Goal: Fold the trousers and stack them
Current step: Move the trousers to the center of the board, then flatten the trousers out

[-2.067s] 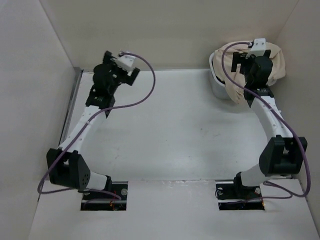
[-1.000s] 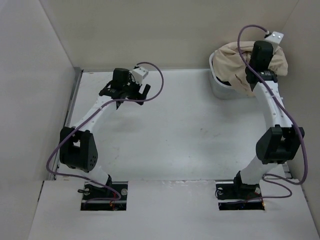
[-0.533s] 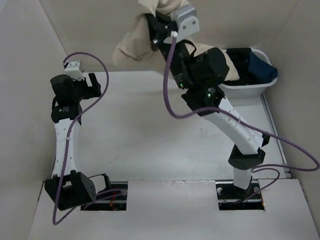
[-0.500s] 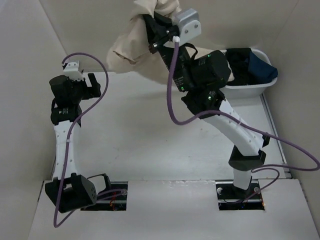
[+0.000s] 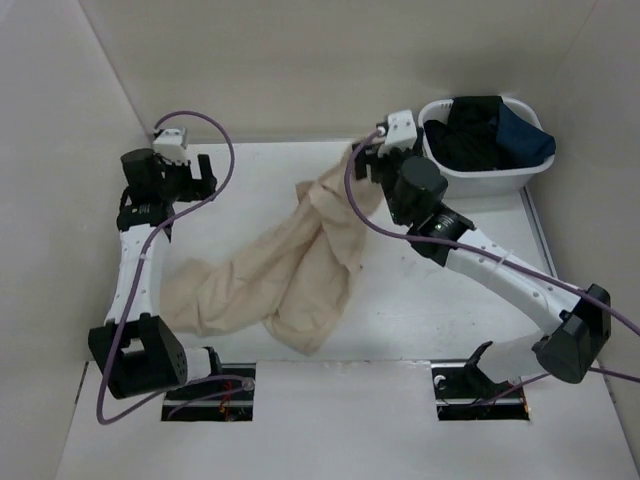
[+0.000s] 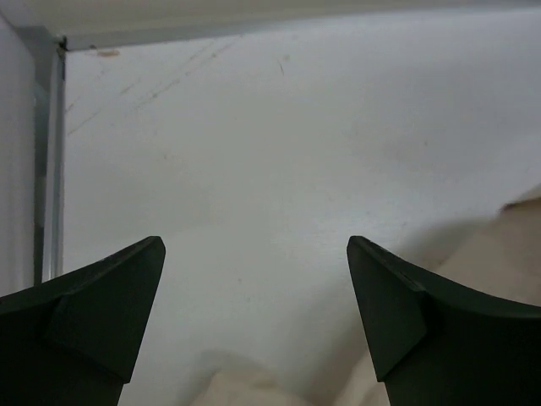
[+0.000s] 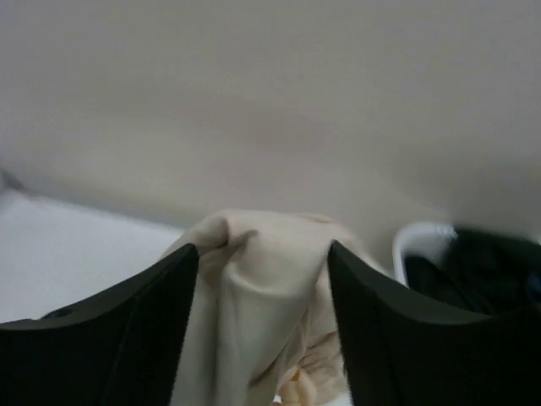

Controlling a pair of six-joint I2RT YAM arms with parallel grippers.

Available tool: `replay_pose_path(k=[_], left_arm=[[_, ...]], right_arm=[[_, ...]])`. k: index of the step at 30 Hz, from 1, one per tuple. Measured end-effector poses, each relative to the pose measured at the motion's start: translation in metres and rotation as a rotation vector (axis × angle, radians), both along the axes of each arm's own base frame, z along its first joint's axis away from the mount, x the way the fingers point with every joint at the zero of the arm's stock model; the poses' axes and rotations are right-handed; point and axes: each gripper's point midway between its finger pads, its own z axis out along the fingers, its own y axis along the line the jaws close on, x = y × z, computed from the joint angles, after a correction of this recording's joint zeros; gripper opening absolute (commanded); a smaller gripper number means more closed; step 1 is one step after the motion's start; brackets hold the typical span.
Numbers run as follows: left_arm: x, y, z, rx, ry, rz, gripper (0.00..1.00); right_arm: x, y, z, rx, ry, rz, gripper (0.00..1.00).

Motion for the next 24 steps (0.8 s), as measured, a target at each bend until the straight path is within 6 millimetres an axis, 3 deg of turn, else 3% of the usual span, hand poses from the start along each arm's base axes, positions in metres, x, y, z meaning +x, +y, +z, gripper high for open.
replay_pose_path(k=[1,4,7,10,12,14,17,20,23,24], left_arm=[[0.003,-0.002,-0.014,0.017,0.040,-0.016,0.91],[0.001,-0.015,-0.062,0.070,0.196,-0.081,0.91],[-0.017,-0.043,-0.098,0.152,0.338,-0.197,0.92],[-0.041,-0.085,-0.115,0.276,0.404,-0.361,0.93],[-0.059,-0.109,-0.134,0.364,0.437,-0.462,0.95],[-0.084,-0.120,-0.164,0.455,0.511,-0.541,0.95],[-0.109,-0.104,-0.209,0.560,0.661,-0.562,0.95],[-0.114,-0.081,-0.240,0.620,0.781,-0.523,0.90],[-0.104,-0.070,-0.249,0.630,0.811,-0.483,0.68],[-0.101,-0.070,-0.250,0.628,0.813,-0.475,0.55]], right_arm=[[0.010,-0.014,-0.047,-0.035,0.094,-0.034,0.97],[0.023,-0.060,-0.163,-0.075,0.396,-0.103,1.00],[0.012,-0.106,-0.229,0.051,0.629,-0.157,1.00],[-0.019,-0.145,-0.261,0.248,0.749,-0.228,1.00],[-0.037,-0.150,-0.276,0.356,0.804,-0.241,1.00],[-0.047,-0.142,-0.296,0.435,0.872,-0.226,1.00],[-0.058,-0.129,-0.339,0.505,1.012,-0.235,1.00],[-0.064,-0.122,-0.381,0.542,1.133,-0.280,0.97],[-0.064,-0.114,-0.414,0.572,1.224,-0.311,0.84],[-0.057,-0.110,-0.413,0.593,1.219,-0.304,0.71]])
